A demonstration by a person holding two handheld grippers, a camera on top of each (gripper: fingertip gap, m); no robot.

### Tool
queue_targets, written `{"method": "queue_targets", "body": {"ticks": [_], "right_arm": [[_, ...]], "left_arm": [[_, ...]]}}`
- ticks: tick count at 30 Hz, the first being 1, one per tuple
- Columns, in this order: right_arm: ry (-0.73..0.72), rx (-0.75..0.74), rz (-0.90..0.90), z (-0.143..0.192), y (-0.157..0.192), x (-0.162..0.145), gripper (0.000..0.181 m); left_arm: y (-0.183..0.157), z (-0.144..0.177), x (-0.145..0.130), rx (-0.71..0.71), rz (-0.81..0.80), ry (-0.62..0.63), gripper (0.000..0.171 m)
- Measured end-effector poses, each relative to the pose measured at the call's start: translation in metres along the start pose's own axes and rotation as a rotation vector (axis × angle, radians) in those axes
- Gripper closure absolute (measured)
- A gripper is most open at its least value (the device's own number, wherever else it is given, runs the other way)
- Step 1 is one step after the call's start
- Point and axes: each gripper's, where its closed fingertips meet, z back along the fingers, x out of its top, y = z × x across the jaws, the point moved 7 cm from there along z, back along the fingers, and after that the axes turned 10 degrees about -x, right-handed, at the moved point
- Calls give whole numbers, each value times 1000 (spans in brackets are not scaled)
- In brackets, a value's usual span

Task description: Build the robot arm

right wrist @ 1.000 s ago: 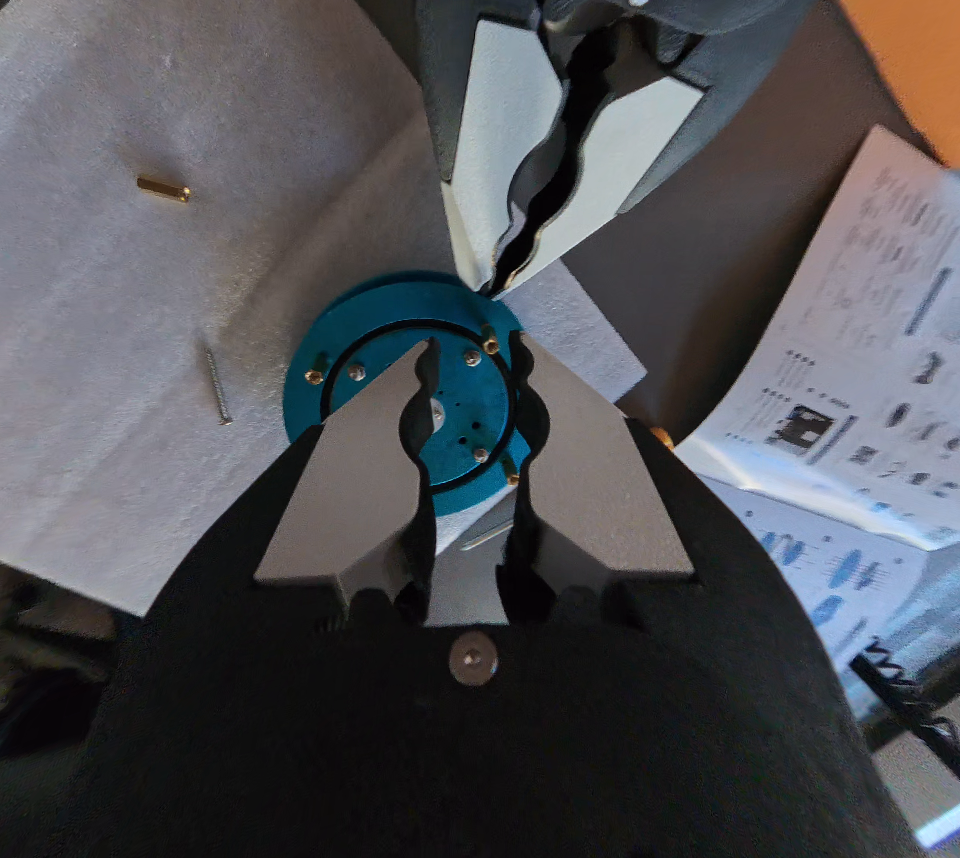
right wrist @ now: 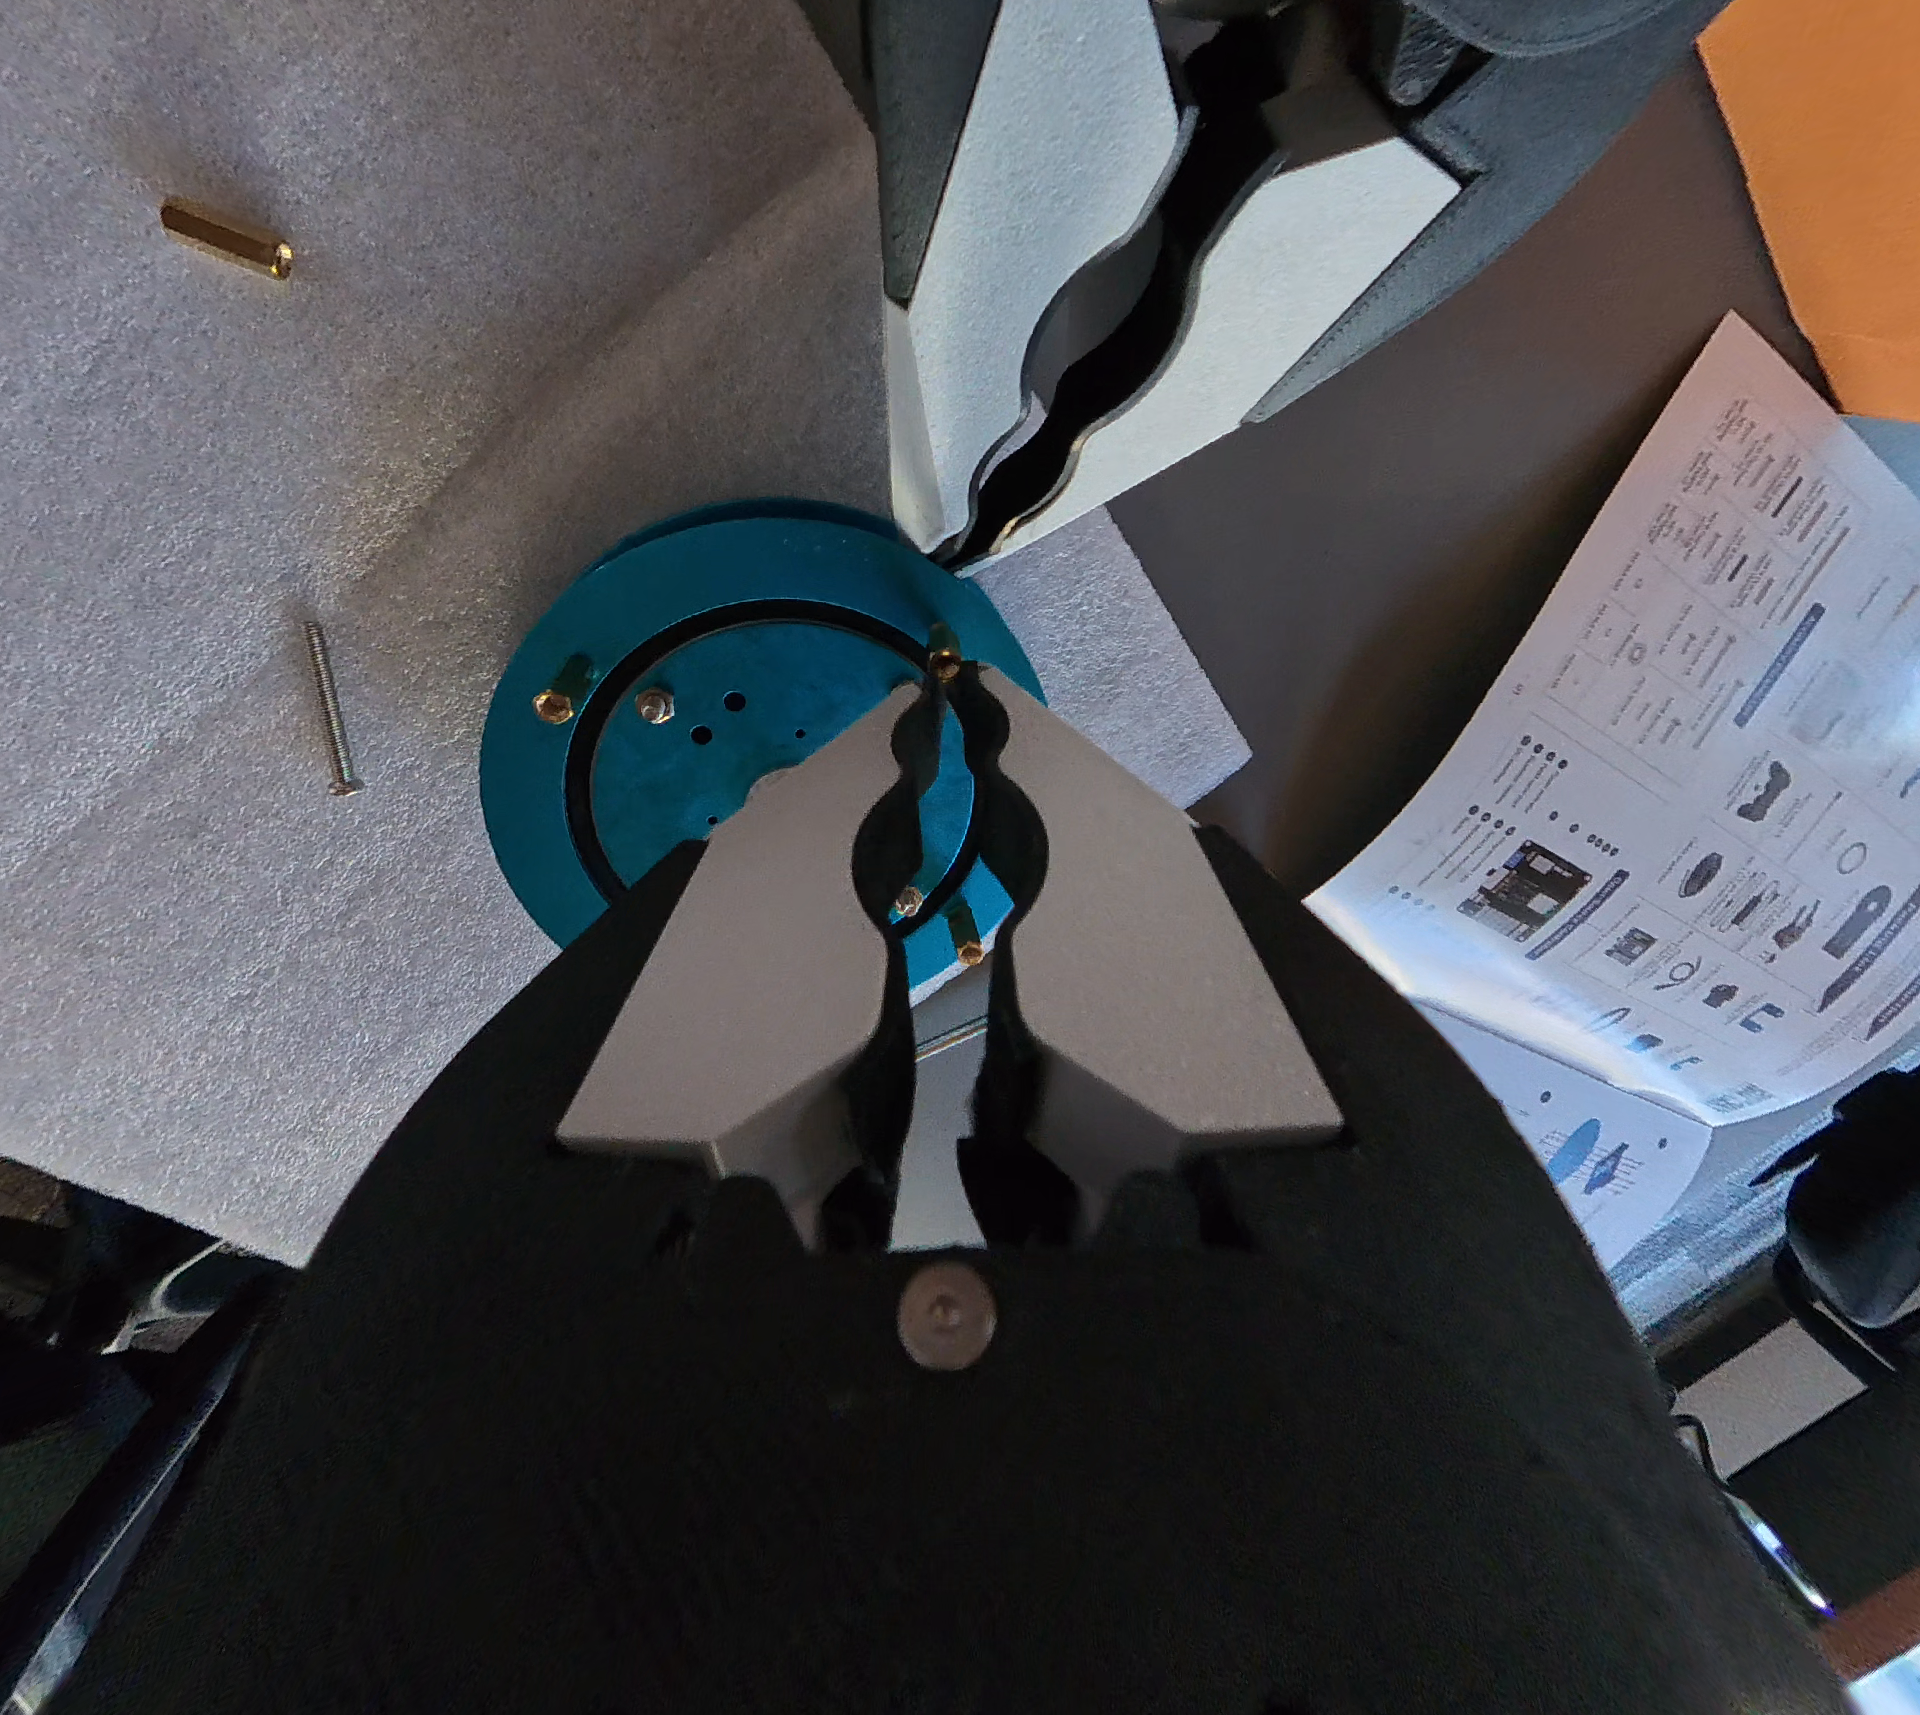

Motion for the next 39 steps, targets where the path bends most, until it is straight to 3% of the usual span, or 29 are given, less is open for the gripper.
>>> {"method": "queue_targets", "body": {"ticks": [3, 20, 33, 39], "right_arm": [[-9, -8, -14, 1, -1, 2, 165], [-21, 9, -73, -1, 0, 3, 176], [-37, 22, -397, -5, 0, -5, 176], [23, -57, -513, -4, 4, -2, 175]], "left_arm": [[0, -1, 0, -4, 0, 6, 168], [-1, -2, -1, -7, -6, 17, 168], [-2, -3, -1, -4, -12, 24, 169], [-1, -3, 0, -9, -5, 23, 170]]}}
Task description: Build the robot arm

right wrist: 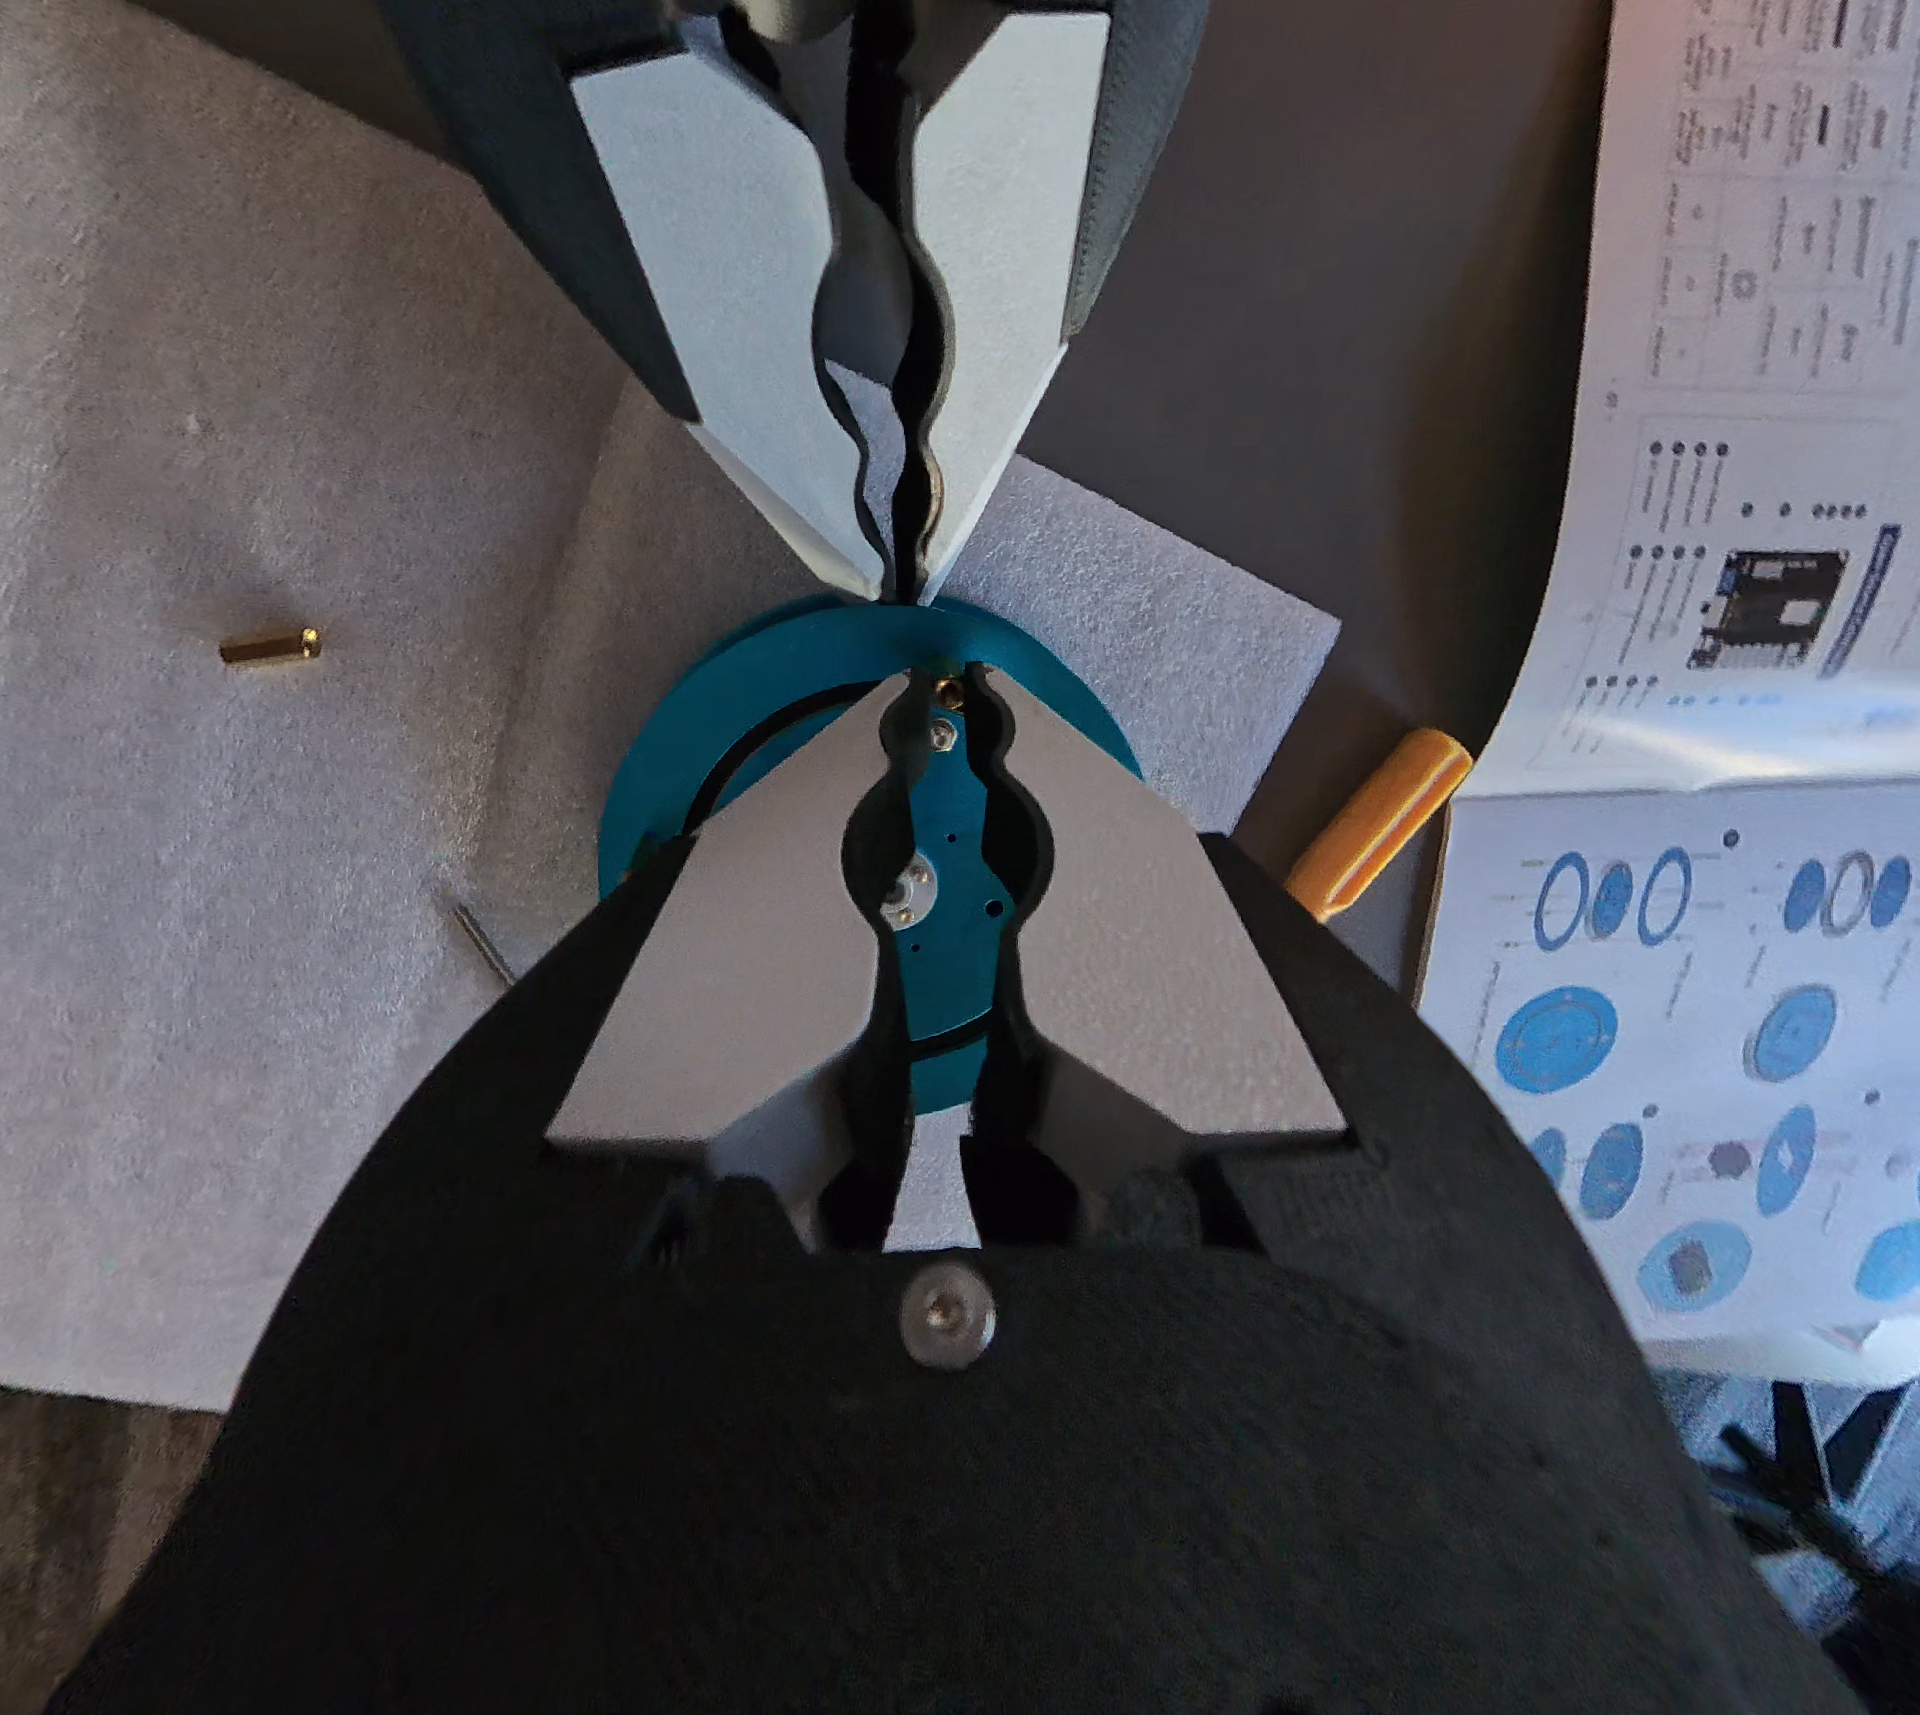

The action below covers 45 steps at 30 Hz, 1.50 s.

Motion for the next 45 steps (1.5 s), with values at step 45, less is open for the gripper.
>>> {"method": "queue_targets", "body": {"ticks": [45], "right_arm": [[53, 55, 159, 0, -3, 5, 176]], "left_arm": [[-2, -1, -1, -7, 0, 11, 171]]}}
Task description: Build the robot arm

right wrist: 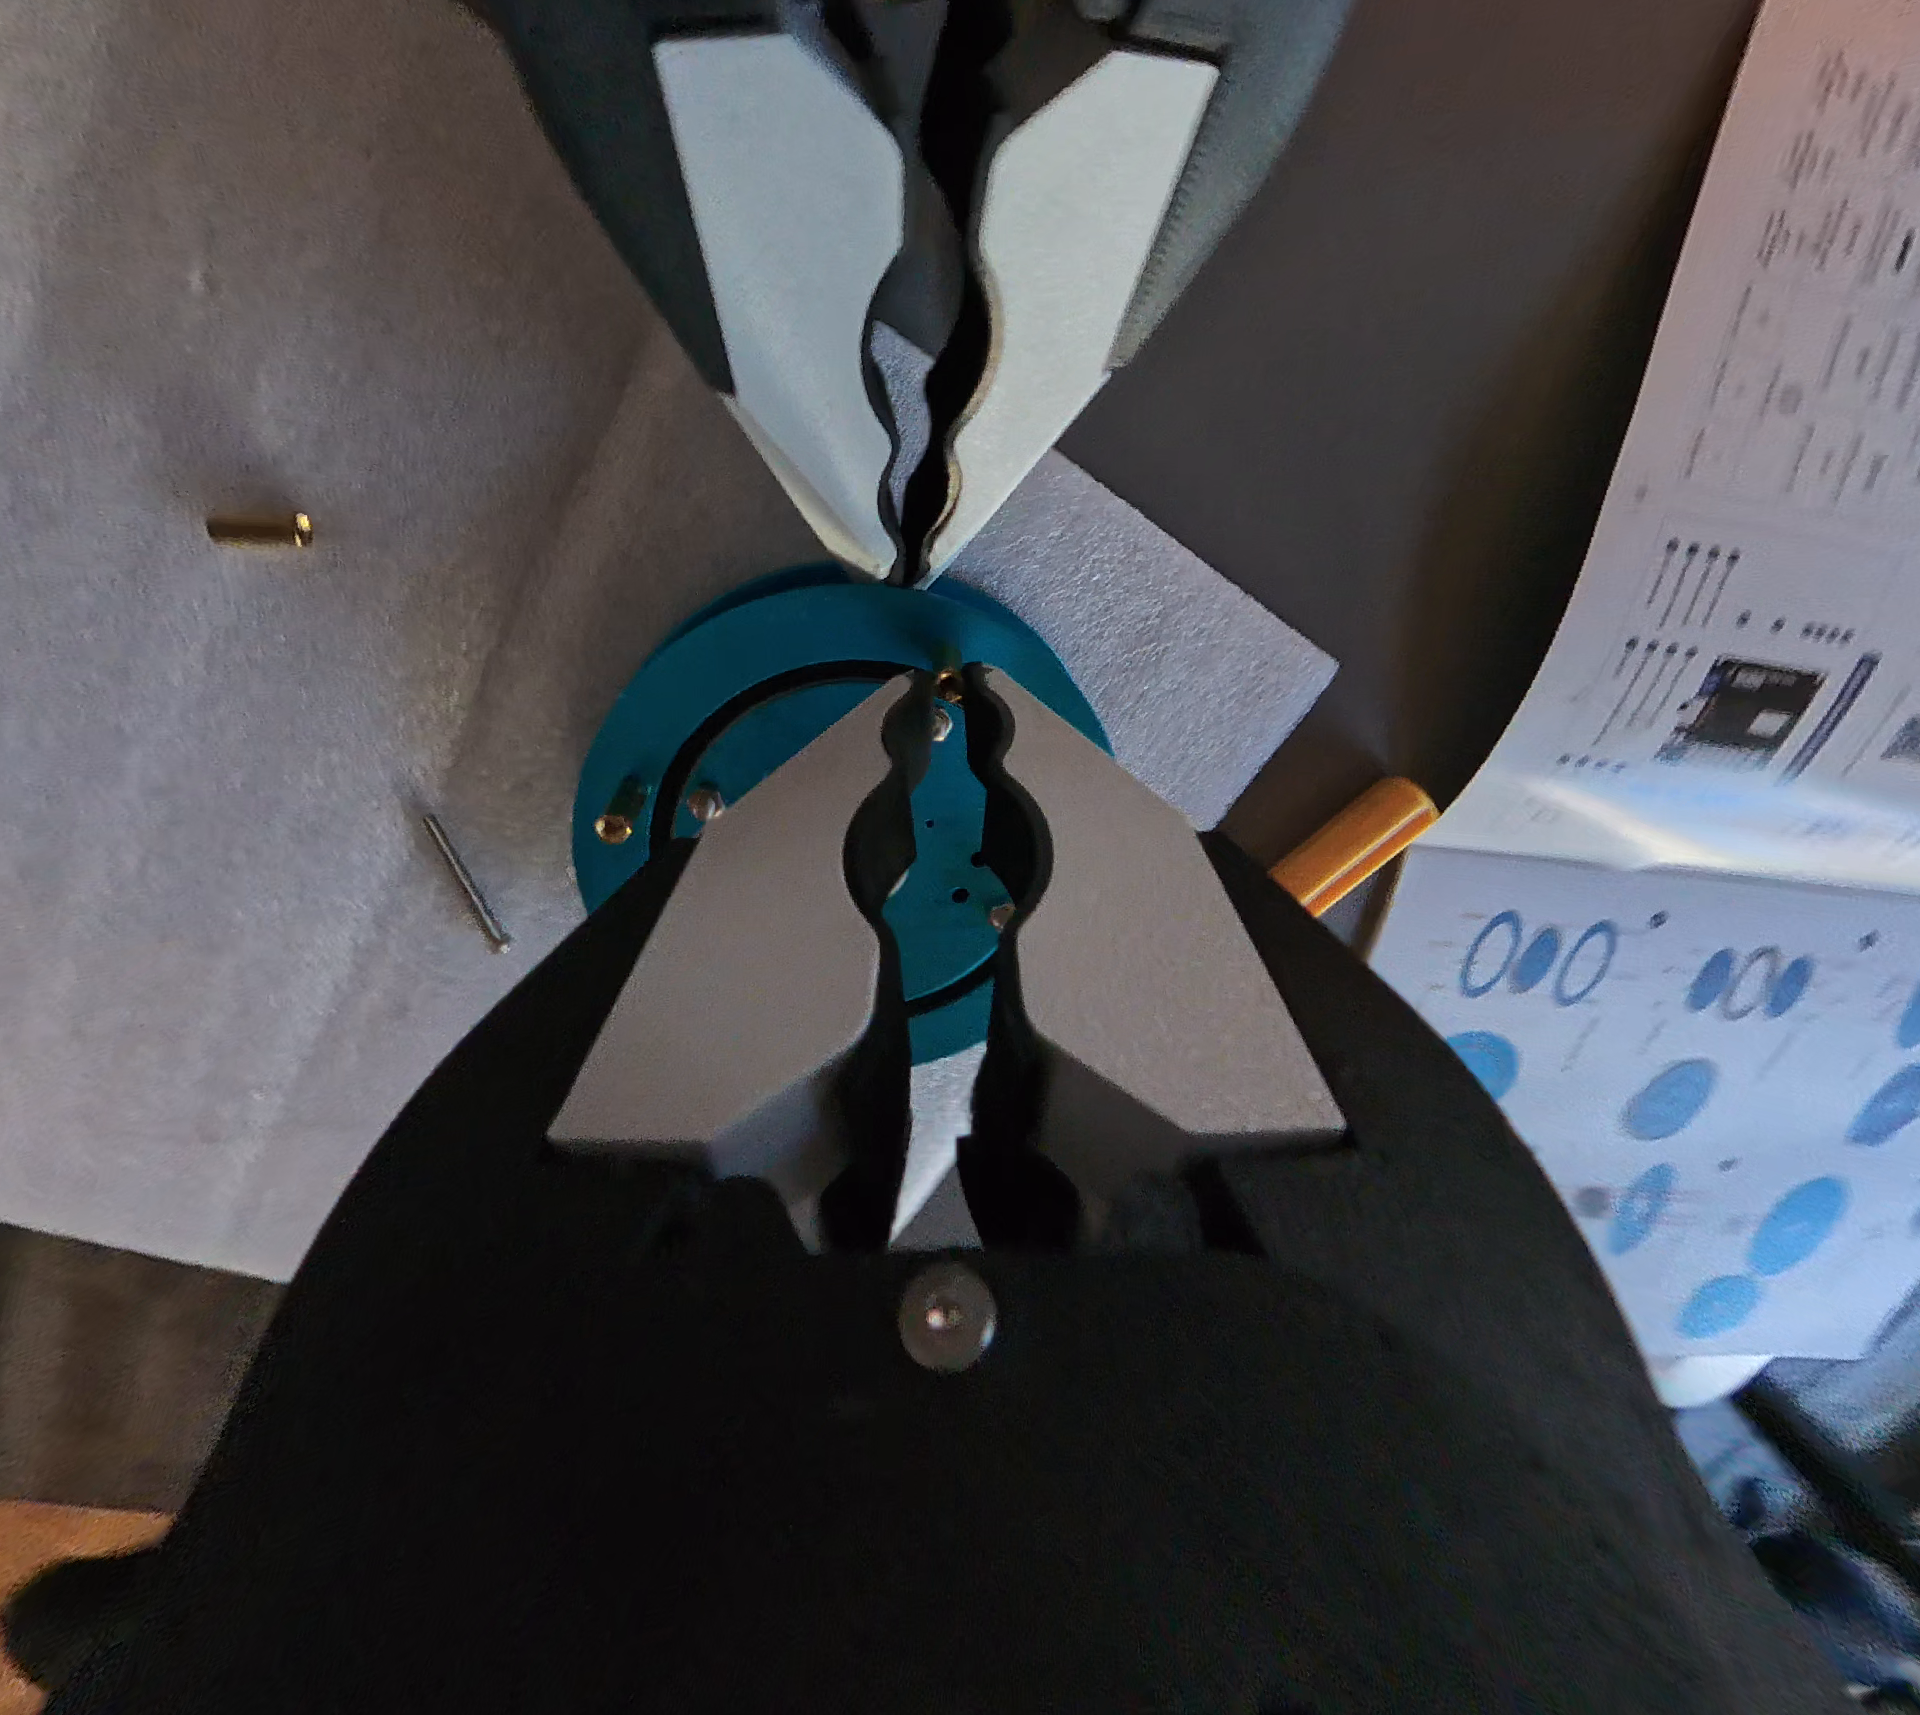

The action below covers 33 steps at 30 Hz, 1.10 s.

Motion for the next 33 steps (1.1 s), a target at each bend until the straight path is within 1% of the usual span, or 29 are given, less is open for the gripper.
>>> {"method": "queue_targets", "body": {"ticks": [4, 8, 10, 11, 12, 13, 15, 16, 19, 21, 23, 27, 28, 33], "right_arm": [[9, -19, -206, 0, 0, -3, 176], [18, -106, -449, -1, 4, -5, 175], [11, -119, -577, -1, 5, -6, 175], [1, -117, -606, -1, 6, -6, 175], [-8, -113, -596, -2, 6, -7, 175], [1, -107, -548, -3, 7, -8, 173], [28, -107, -399, -5, 6, -11, 153], [5, -89, -303, -4, 7, -10, 153], [-69, -120, -10, 1, 6, -8, 155], [-71, -137, 89, 2, 4, -9, 164], [-94, -89, 102, 2, 5, -6, 170], [-105, -64, 101, 3, 1, -2, 172], [-104, -59, 102, 3, 1, -2, 175], [-53, -36, 108, 1, 0, -2, 174]], "left_arm": [[0, -1, 0, 1, 1, 7, 171], [0, -1, 0, 3, 2, 7, 171], [0, -1, 0, 3, 3, 6, 171], [0, -1, 0, 2, 3, 7, 171], [0, -1, 0, 2, 2, 6, 171], [0, -1, 0, 2, 1, 6, 171], [-1, -1, 0, 5, -1, 5, 171], [-1, -1, 0, 5, -1, 5, 171], [-1, -1, 0, 2, 3, 4, 171], [-1, -1, 0, -1, 5, 3, 171], [-1, -1, 0, -3, 8, 3, 171], [0, -1, 0, -9, 14, 1, 171], [0, -1, 0, -9, 16, 1, 171], [0, -1, 0, -12, 15, 1, 171]]}}
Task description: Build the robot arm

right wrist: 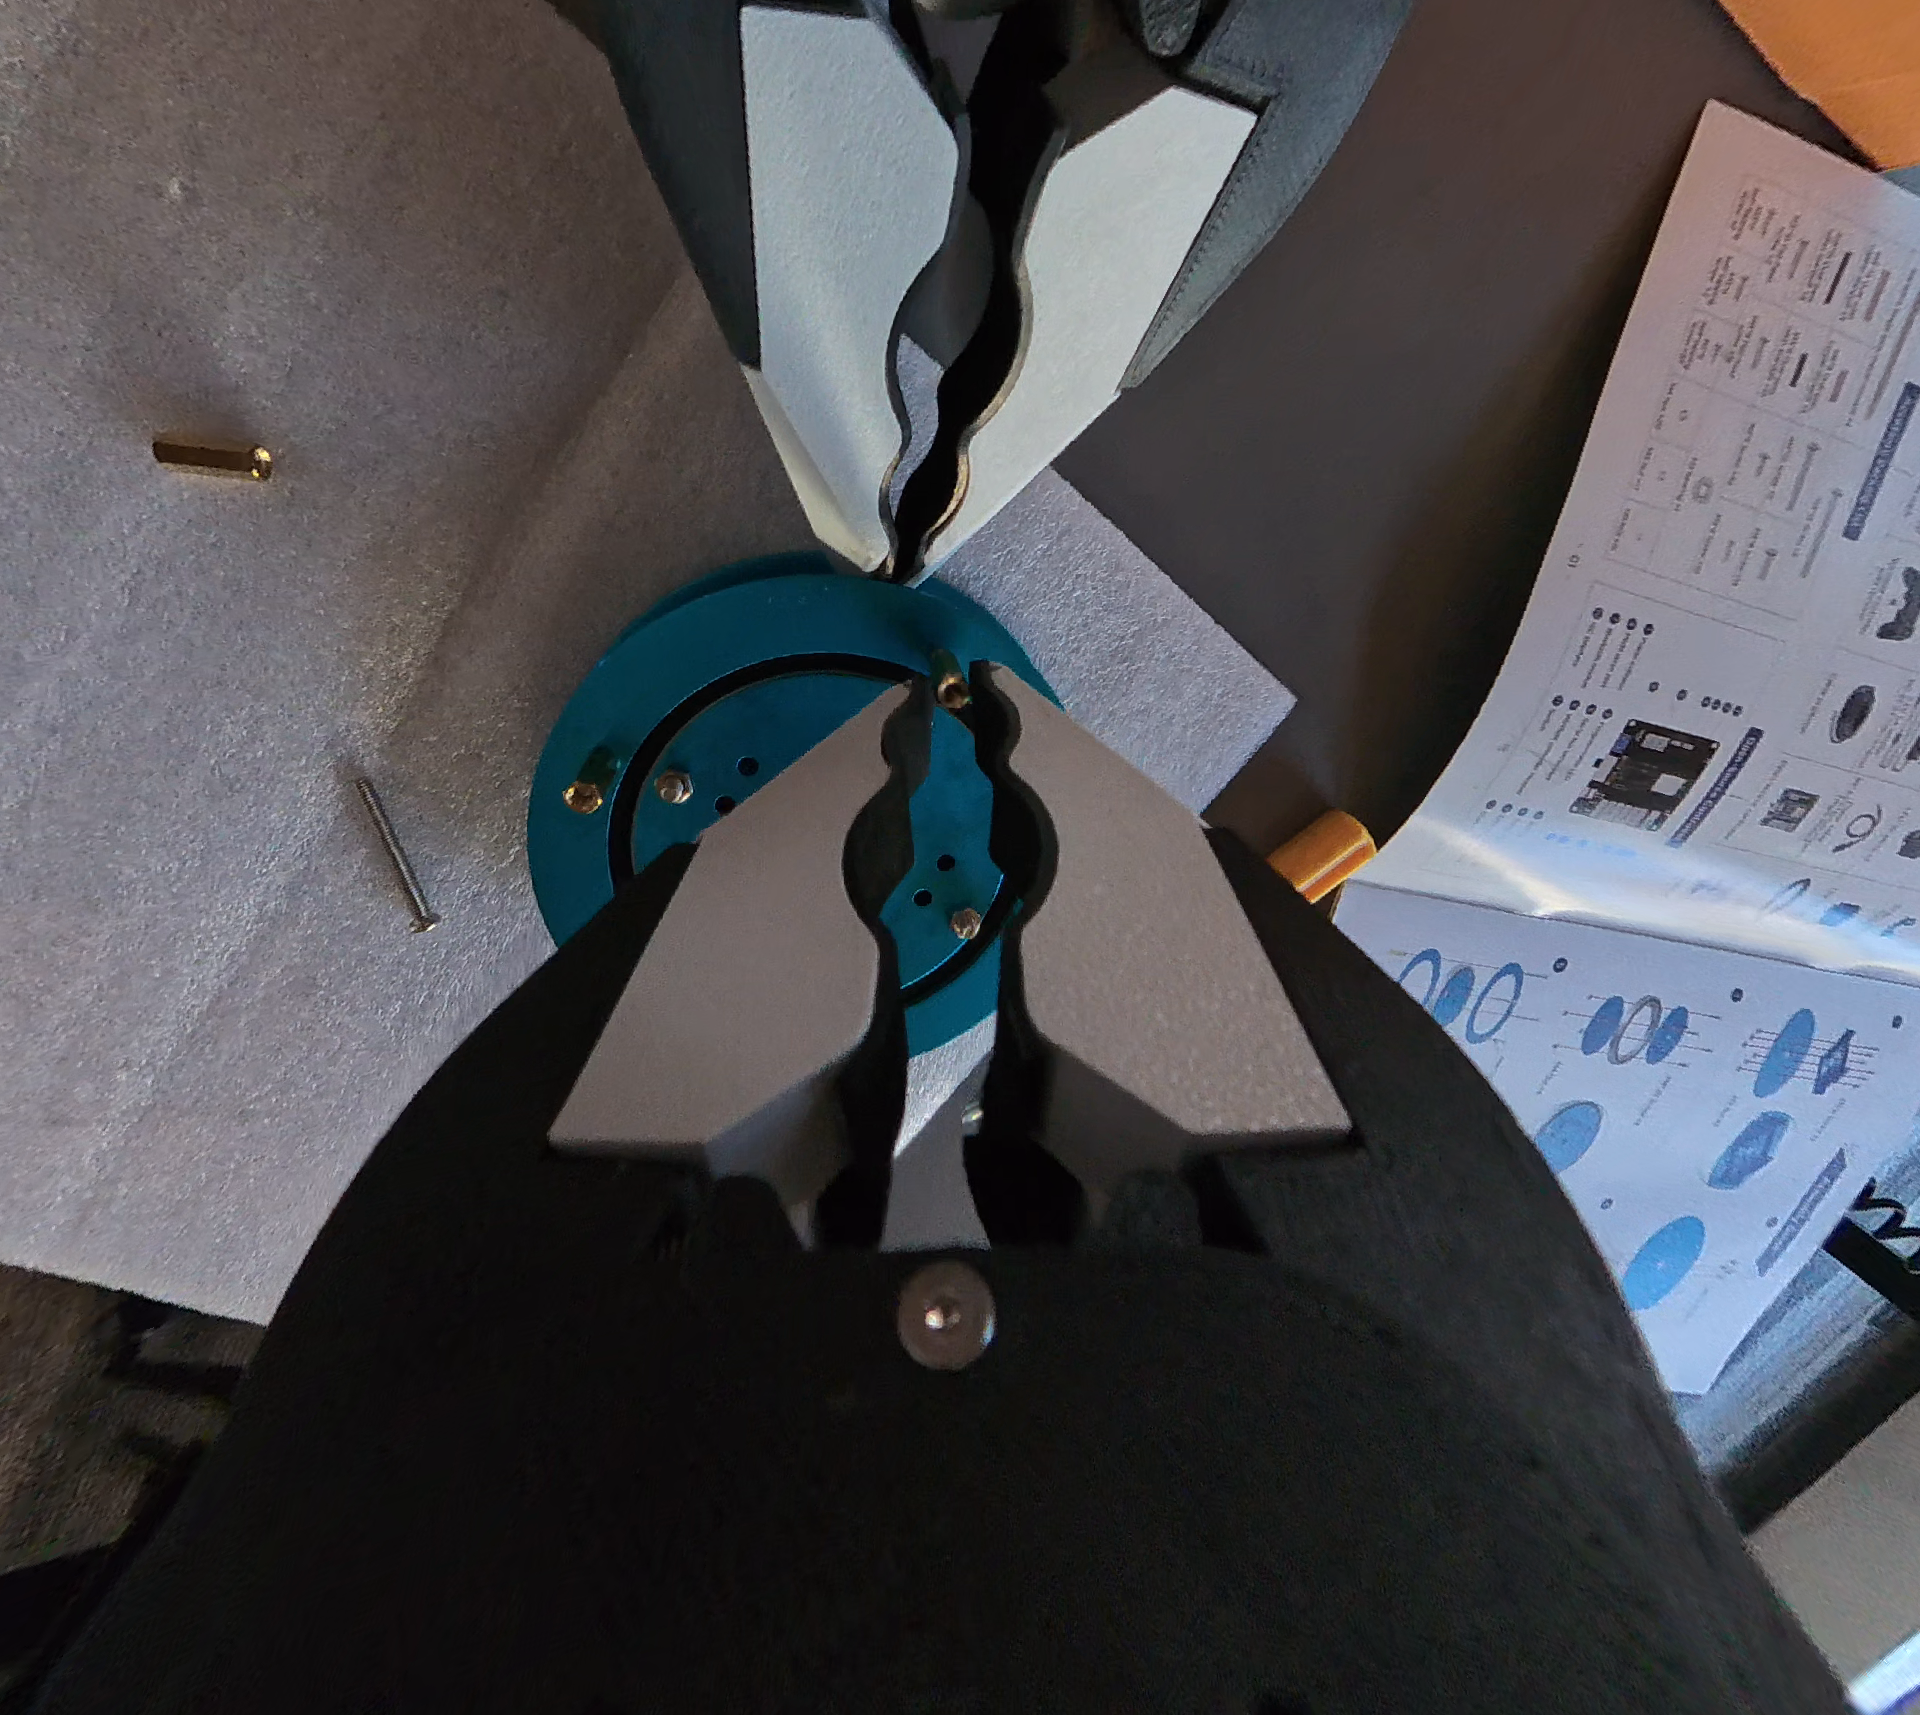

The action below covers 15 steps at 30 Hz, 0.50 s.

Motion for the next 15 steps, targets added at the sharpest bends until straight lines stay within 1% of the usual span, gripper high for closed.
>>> {"method": "queue_targets", "body": {"ticks": [2, 3, 4, 8, 10, 13, 15], "right_arm": [[43, -6, 32, -2, 0, -3, 169], [34, -3, 35, -2, 1, -2, 175], [17, 5, 25, -1, 1, -1, 178], [30, 20, -11, -1, 0, -2, 173], [8, 10, -11, 1, -1, 0, 169], [-25, 1, -3, 3, -1, 2, 170], [-18, 19, -5, 1, 1, 0, 172]], "left_arm": [[0, 0, 0, 2, -2, 0, 171], [0, 0, 0, 2, -4, 0, 171], [-1, 0, 0, -2, -5, -1, 170], [-1, 0, 0, -1, -3, -1, 170], [-1, 0, 0, -1, -4, 0, 170], [-1, 0, 0, 0, -5, 0, 170], [-1, 0, 0, -1, -4, 0, 170]]}}
